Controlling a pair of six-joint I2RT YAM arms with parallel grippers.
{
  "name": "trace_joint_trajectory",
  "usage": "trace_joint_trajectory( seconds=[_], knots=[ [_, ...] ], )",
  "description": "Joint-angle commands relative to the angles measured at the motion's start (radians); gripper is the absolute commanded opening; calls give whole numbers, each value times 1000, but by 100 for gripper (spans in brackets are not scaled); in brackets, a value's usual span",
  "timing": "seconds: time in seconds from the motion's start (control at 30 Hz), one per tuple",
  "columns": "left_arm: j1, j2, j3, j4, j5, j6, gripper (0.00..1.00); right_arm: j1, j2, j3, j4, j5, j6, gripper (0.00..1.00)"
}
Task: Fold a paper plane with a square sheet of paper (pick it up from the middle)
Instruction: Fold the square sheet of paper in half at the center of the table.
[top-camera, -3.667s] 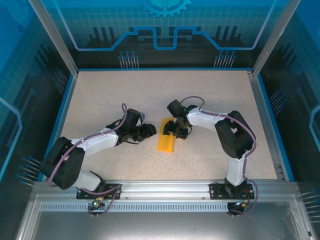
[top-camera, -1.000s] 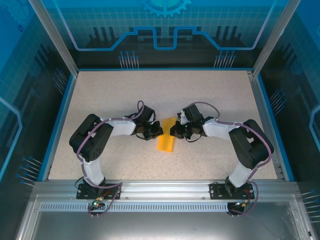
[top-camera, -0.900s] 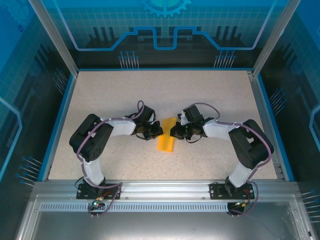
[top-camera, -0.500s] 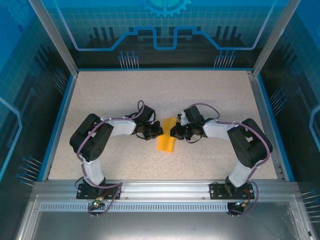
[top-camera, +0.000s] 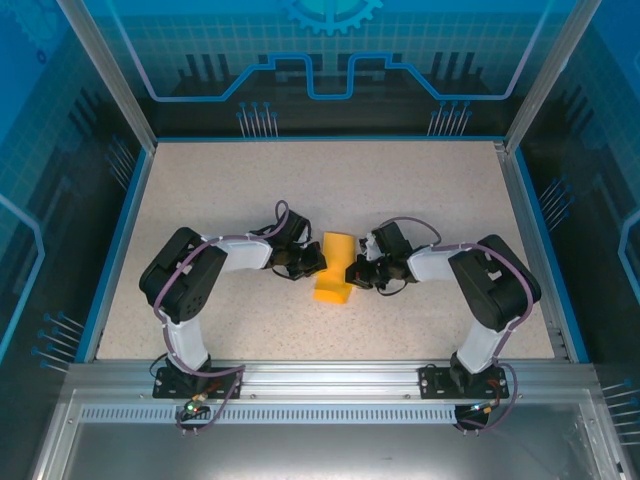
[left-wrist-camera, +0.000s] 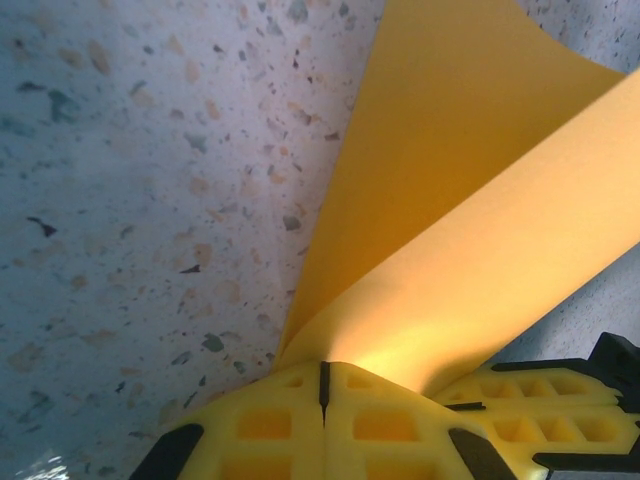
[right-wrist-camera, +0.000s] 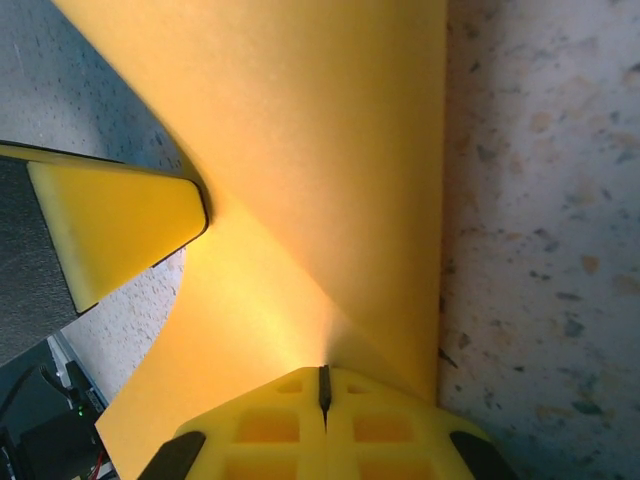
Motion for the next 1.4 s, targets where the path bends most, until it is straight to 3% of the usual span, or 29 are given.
trace_joint_trajectory(
  seconds=[0.0, 0.3, 0.8, 1.13, 1.37],
  knots=[
    [-8, 53, -7, -84, -60, 21, 0, -16, 21, -35, -37, 23, -49, 0],
    [-9, 54, -12, -80, -59, 21, 0, 12, -111, -26, 6, -48, -42, 0],
    [-9, 54, -17, -84, -63, 24, 0, 38, 1, -114, 120, -32, -4, 0],
    [-9, 53, -24, -84, -61, 25, 0, 51, -123, -112, 105, -52, 9, 0],
    [-9, 53, -22, -88, -59, 25, 0, 87, -96, -149, 141, -35, 37, 0]
  ],
)
